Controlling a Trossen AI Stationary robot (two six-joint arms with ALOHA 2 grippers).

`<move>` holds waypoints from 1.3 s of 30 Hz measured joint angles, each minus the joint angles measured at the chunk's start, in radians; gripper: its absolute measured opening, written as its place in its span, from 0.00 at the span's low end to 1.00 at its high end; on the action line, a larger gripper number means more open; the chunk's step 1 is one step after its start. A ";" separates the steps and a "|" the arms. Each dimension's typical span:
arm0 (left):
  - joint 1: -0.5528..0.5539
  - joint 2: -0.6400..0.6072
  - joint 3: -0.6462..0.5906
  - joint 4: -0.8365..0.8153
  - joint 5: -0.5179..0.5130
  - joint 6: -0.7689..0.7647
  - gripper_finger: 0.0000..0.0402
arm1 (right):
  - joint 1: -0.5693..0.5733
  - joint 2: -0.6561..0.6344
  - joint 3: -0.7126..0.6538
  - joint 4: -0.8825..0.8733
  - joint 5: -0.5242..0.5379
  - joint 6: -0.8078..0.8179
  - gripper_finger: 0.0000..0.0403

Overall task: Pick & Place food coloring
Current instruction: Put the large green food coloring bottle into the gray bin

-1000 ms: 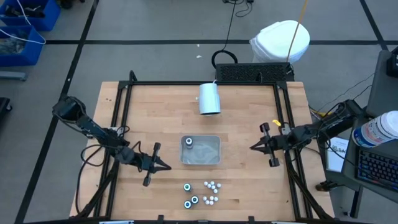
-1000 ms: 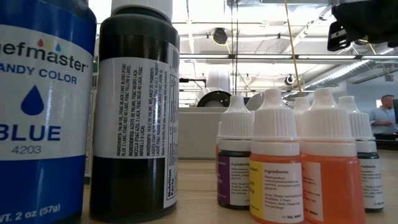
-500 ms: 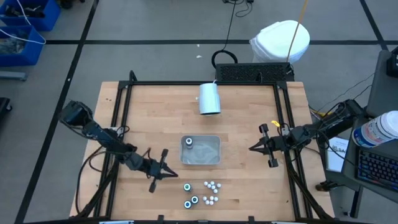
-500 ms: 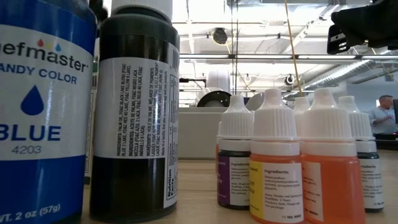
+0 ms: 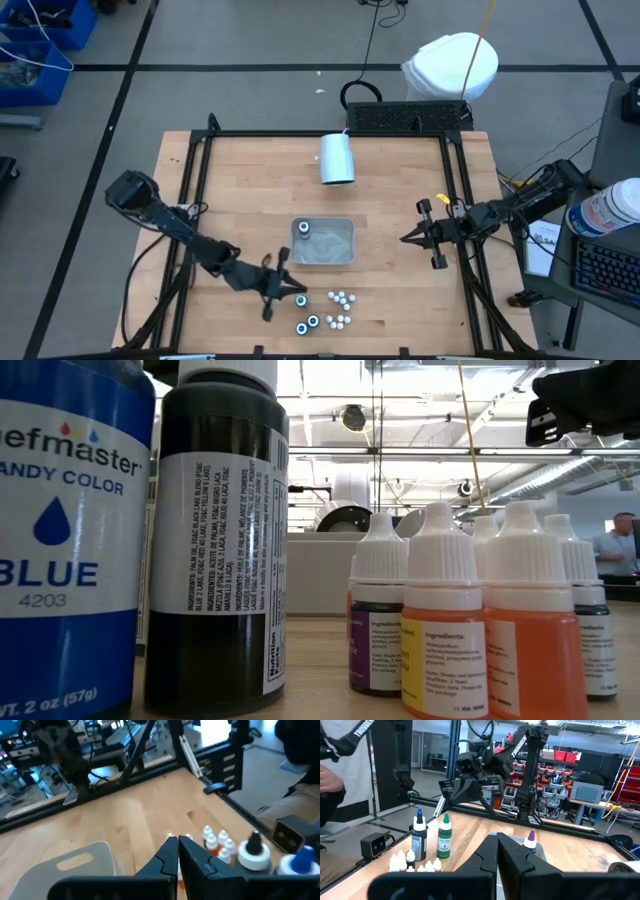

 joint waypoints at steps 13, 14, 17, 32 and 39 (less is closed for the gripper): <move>-0.041 0.030 0.055 -0.100 0.009 -0.060 0.40 | 0.000 0.010 0.000 0.007 0.000 -0.004 0.00; -0.043 0.030 0.055 -0.112 0.009 -0.060 0.43 | 0.000 0.011 0.000 0.006 0.000 -0.008 0.00; -0.043 0.030 0.054 -0.131 0.009 -0.064 0.52 | 0.000 0.013 0.000 0.009 0.000 -0.023 0.00; -0.041 0.030 0.054 -0.165 0.043 -0.139 0.76 | 0.000 0.013 0.000 0.018 0.000 -0.054 0.00; -0.041 0.030 0.054 -0.163 0.043 -0.165 0.76 | 0.000 0.013 0.000 0.018 0.000 -0.053 0.00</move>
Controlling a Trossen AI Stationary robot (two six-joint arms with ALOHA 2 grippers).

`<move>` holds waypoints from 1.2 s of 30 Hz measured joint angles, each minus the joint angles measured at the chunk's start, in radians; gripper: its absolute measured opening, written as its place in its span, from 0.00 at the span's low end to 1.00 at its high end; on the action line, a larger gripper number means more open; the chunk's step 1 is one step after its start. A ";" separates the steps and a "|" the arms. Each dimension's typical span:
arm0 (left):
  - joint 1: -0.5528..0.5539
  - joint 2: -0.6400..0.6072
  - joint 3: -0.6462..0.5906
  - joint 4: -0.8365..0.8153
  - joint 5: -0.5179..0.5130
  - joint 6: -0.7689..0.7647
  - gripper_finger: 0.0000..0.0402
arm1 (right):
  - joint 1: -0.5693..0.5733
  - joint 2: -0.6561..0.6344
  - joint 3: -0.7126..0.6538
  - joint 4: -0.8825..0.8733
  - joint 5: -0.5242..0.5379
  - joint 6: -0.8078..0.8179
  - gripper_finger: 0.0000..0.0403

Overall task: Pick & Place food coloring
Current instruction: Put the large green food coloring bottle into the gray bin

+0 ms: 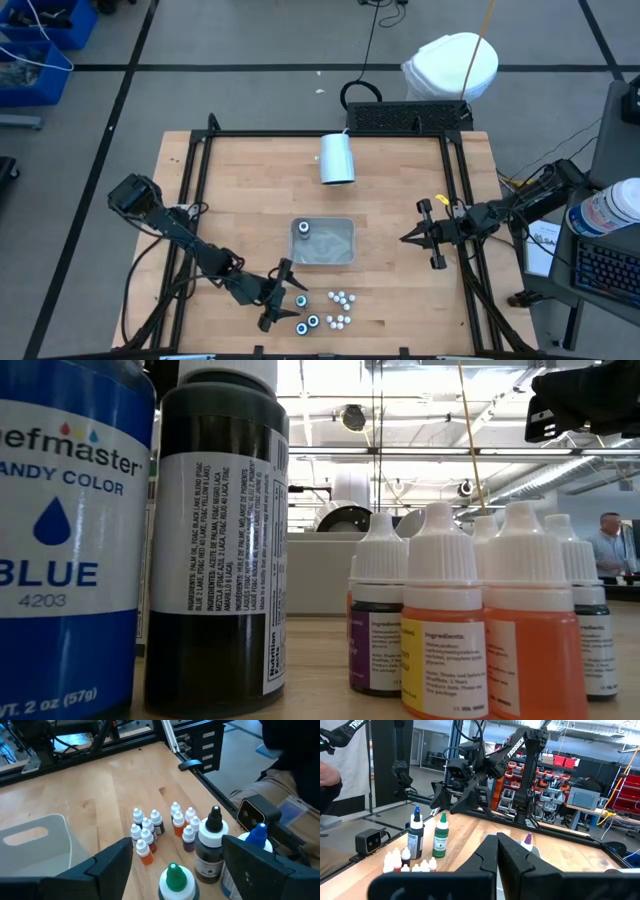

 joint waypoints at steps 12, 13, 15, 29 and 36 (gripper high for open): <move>0.002 0.000 -0.001 -0.098 0.001 -0.068 0.68 | 0.000 0.000 0.000 0.005 0.000 -0.026 0.00; 0.002 0.000 -0.001 -0.097 0.002 -0.072 0.68 | 0.000 0.000 0.000 0.010 0.000 -0.026 0.00; 0.002 0.000 -0.001 -0.094 0.002 -0.091 0.67 | 0.000 0.000 0.000 0.016 0.000 -0.026 0.00; 0.012 0.057 -0.002 -0.065 0.004 -0.111 0.63 | 0.000 0.000 0.000 0.032 0.000 -0.029 0.00; 0.032 0.057 -0.002 -0.064 0.003 -0.124 0.63 | 0.000 0.000 0.000 0.037 0.000 -0.027 0.00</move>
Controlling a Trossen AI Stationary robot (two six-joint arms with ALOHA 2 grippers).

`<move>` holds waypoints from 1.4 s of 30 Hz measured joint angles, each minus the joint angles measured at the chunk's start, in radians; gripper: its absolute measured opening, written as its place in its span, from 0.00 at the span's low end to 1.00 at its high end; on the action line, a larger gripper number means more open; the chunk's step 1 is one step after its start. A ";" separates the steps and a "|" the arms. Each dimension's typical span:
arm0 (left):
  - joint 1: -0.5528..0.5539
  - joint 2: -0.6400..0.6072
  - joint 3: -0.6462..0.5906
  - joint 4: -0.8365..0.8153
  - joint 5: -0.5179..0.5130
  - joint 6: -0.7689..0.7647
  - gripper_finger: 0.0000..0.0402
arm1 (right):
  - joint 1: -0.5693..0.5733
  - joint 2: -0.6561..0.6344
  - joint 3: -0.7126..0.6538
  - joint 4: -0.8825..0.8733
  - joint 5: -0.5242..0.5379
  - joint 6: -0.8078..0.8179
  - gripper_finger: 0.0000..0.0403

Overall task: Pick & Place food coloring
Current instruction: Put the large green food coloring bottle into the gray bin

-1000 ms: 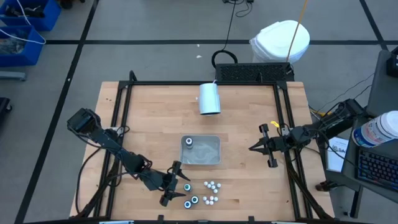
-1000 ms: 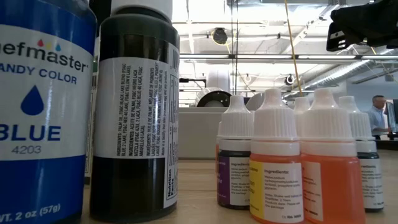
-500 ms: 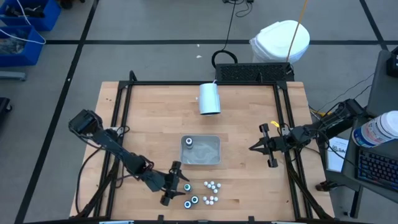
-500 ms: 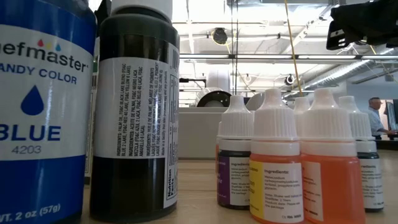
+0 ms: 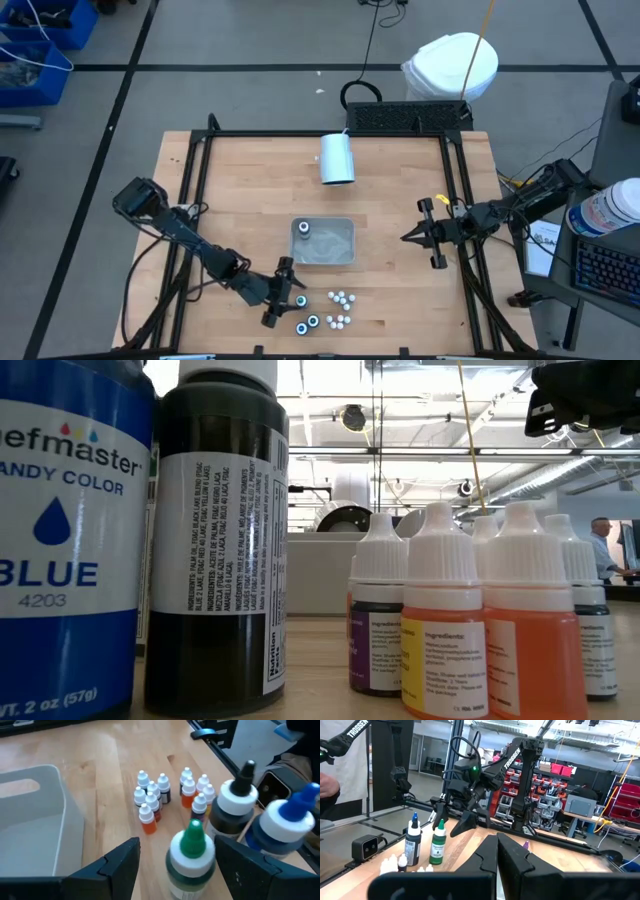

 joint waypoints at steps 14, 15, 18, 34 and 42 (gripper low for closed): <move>0.016 0.000 0.000 -0.001 0.025 0.004 0.63 | 0.000 0.000 0.000 0.000 0.000 -0.002 0.00; 0.016 0.000 0.000 -0.001 0.025 0.000 0.63 | 0.000 0.000 0.000 0.000 0.000 -0.002 0.00; 0.016 0.000 0.000 -0.001 0.025 -0.014 0.63 | 0.000 0.000 0.000 -0.003 0.000 0.003 0.00; 0.015 0.000 0.000 -0.002 0.052 -0.006 0.30 | 0.000 0.000 0.000 -0.008 0.000 0.001 0.00; -0.013 -0.007 0.000 -0.012 -0.028 0.013 0.30 | 0.000 0.000 0.000 -0.016 0.000 -0.006 0.00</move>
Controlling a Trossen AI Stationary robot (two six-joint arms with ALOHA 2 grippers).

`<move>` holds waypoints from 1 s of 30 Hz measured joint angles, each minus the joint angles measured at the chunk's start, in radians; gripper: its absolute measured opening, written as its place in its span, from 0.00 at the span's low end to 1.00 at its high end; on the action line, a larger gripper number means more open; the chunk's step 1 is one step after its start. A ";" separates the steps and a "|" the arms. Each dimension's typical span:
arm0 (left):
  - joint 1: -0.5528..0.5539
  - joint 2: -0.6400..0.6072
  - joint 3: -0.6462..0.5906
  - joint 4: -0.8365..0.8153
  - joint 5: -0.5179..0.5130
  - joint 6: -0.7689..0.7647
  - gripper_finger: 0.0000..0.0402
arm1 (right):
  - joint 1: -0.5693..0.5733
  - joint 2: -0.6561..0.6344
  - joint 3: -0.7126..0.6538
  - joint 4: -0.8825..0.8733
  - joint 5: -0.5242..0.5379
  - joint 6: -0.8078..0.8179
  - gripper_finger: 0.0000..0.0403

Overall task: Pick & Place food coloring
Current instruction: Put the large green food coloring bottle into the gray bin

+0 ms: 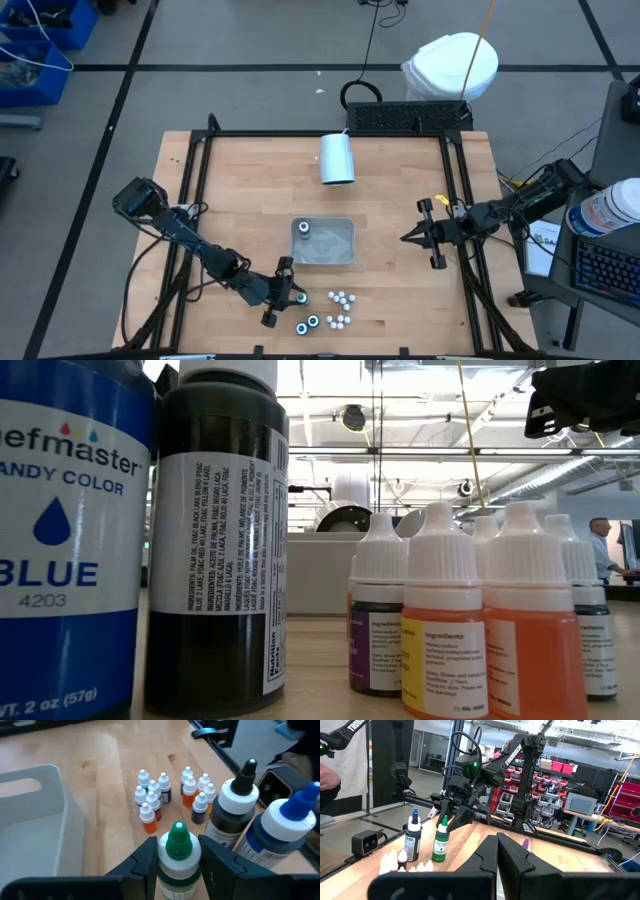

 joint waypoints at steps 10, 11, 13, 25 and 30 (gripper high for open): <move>-0.032 -0.127 0.000 -0.038 -0.102 0.003 0.31 | 0.000 0.000 0.000 -0.004 0.000 0.010 0.00; -0.032 -0.146 0.001 -0.056 -0.105 -0.008 0.31 | 0.000 0.000 0.000 -0.008 0.000 0.011 0.00; -0.033 -0.187 0.001 -0.112 -0.106 -0.032 0.32 | 0.000 0.000 0.000 -0.014 0.000 0.011 0.00; -0.086 -0.380 0.001 -0.352 -0.161 -0.061 0.33 | 0.000 0.000 0.000 -0.021 0.001 -0.004 0.00; -0.106 -0.386 0.001 -0.403 -0.244 -0.060 0.33 | 0.000 0.000 0.000 -0.022 0.001 0.008 0.00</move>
